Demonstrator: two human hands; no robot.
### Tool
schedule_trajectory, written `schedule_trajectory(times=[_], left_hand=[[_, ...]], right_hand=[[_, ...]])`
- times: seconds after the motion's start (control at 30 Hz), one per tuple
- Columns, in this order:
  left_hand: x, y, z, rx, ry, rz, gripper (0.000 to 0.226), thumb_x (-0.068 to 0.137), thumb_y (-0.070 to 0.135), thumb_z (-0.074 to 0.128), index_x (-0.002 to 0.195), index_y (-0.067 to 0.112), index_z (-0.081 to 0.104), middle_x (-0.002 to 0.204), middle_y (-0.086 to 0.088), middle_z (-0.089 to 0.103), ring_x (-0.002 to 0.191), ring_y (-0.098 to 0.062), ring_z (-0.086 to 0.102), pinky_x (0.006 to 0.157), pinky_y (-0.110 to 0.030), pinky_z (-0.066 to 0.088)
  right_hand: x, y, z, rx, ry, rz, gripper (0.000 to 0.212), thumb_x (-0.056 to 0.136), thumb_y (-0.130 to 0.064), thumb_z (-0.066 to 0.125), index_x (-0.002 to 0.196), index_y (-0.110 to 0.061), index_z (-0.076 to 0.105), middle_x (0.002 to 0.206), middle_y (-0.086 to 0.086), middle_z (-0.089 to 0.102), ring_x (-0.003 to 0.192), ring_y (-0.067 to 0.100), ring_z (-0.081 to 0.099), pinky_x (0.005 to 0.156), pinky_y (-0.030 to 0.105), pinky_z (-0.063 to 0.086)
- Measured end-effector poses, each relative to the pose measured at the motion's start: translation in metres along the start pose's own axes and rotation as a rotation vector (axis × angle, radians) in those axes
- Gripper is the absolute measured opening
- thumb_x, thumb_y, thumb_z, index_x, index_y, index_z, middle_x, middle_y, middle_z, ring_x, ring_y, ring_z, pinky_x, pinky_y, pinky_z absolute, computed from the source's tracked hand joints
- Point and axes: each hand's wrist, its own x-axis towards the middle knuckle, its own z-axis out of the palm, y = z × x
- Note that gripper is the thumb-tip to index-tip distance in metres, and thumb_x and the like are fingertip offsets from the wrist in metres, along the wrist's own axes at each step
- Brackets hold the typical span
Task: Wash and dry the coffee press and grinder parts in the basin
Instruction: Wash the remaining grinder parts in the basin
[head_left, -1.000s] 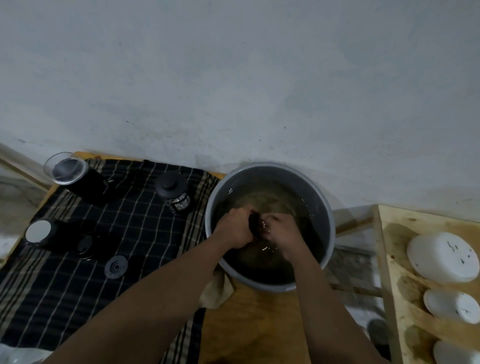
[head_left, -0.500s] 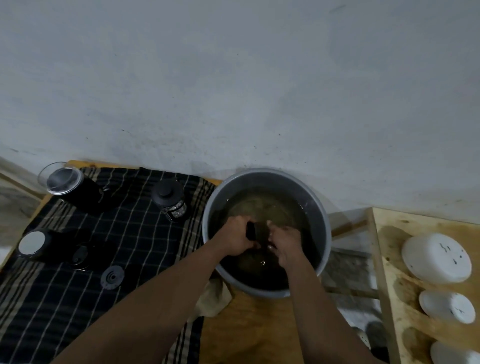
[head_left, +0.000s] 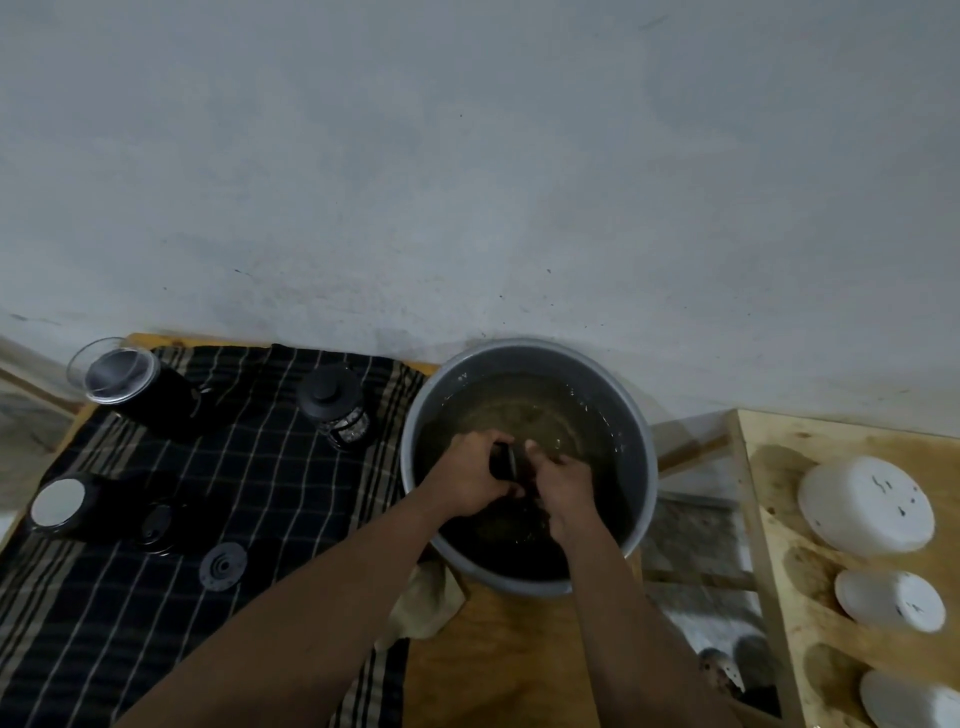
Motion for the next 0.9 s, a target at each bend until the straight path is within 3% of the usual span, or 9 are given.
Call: schedule_trajectory(times=[0.1,0.23,0.3,0.43,0.53,0.63,0.73,0.83,0.9], left_hand=[[0.0,0.0,0.001,-0.025,0.017,0.039,0.055,0.071,0.024,0.088,0.122,0.02,0.067,0.115,0.001,0.071,0.108,-0.012,0.063,0.095,-0.023,0.047],[0.002,-0.002,0.0,-0.027,0.067,0.042,0.04,0.078,0.016,0.079,0.117,0.017,0.07,0.109,-0.002,0.073,0.1,-0.015,0.068,0.086,-0.024,0.051],[0.0,0.001,0.0,-0.043,0.084,0.049,0.043,0.077,0.02,0.082,0.118,0.019,0.071,0.11,0.002,0.073,0.101,-0.009,0.066,0.088,-0.021,0.048],[0.001,0.002,-0.004,-0.193,-0.029,-0.095,0.049,0.069,0.022,0.092,0.115,0.017,0.073,0.105,0.006,0.073,0.097,-0.008,0.066,0.087,-0.021,0.051],[0.008,-0.005,-0.005,-0.201,-0.119,-0.287,0.037,0.068,0.018,0.093,0.099,0.007,0.076,0.091,-0.004,0.075,0.086,-0.017,0.07,0.079,-0.032,0.059],[0.009,-0.005,-0.002,-0.162,-0.141,-0.293,0.018,0.082,0.017,0.083,0.09,0.004,0.074,0.082,-0.007,0.07,0.076,-0.019,0.065,0.069,-0.029,0.055],[0.009,-0.005,-0.001,-0.25,-0.123,-0.299,0.011,0.093,0.01,0.069,0.099,0.005,0.076,0.095,-0.012,0.074,0.091,-0.025,0.07,0.082,-0.035,0.059],[0.005,0.006,-0.007,-0.547,-0.057,-0.348,0.018,0.096,0.003,0.064,0.113,0.002,0.071,0.104,-0.015,0.073,0.094,-0.025,0.07,0.072,-0.033,0.062],[0.002,0.009,-0.012,-0.644,0.047,-0.321,0.019,0.09,0.001,0.072,0.108,-0.003,0.07,0.1,-0.018,0.073,0.085,-0.023,0.071,0.064,-0.033,0.063]], right_hand=[[-0.004,-0.003,0.0,-0.072,-0.103,0.015,0.032,0.094,-0.048,0.061,0.107,-0.021,0.071,0.108,0.006,0.073,0.104,0.027,0.067,0.101,0.047,0.052],[-0.017,-0.01,0.009,-0.34,-0.171,-0.199,0.032,0.103,-0.035,0.053,0.094,-0.015,0.077,0.092,0.01,0.076,0.089,0.025,0.07,0.087,0.043,0.055],[-0.012,-0.011,0.008,-0.311,-0.097,-0.27,0.027,0.101,-0.027,0.059,0.091,-0.011,0.078,0.085,0.01,0.075,0.083,0.022,0.07,0.081,0.041,0.056],[0.002,-0.008,0.008,0.01,-0.023,-0.069,0.009,0.1,-0.012,0.059,0.094,-0.016,0.065,0.105,0.016,0.07,0.092,0.029,0.066,0.065,0.033,0.052],[0.006,0.002,0.003,0.002,-0.065,0.029,0.016,0.104,-0.019,0.051,0.1,-0.017,0.066,0.113,0.013,0.068,0.101,0.024,0.063,0.085,0.038,0.053],[-0.001,0.003,-0.005,-0.07,-0.184,0.072,0.023,0.103,-0.036,0.053,0.107,-0.02,0.07,0.108,0.01,0.072,0.104,0.031,0.067,0.096,0.05,0.055],[-0.005,-0.002,-0.011,-0.152,-0.203,-0.016,0.017,0.105,-0.022,0.053,0.098,-0.022,0.068,0.111,0.016,0.069,0.106,0.034,0.066,0.093,0.048,0.058],[-0.01,-0.009,-0.018,-0.192,-0.241,-0.157,0.016,0.1,-0.014,0.06,0.096,-0.025,0.07,0.111,0.01,0.071,0.102,0.025,0.068,0.078,0.039,0.061],[-0.016,-0.016,-0.021,-0.261,-0.239,-0.286,0.018,0.095,-0.008,0.066,0.092,-0.025,0.07,0.098,0.007,0.073,0.091,0.022,0.069,0.072,0.041,0.059]])
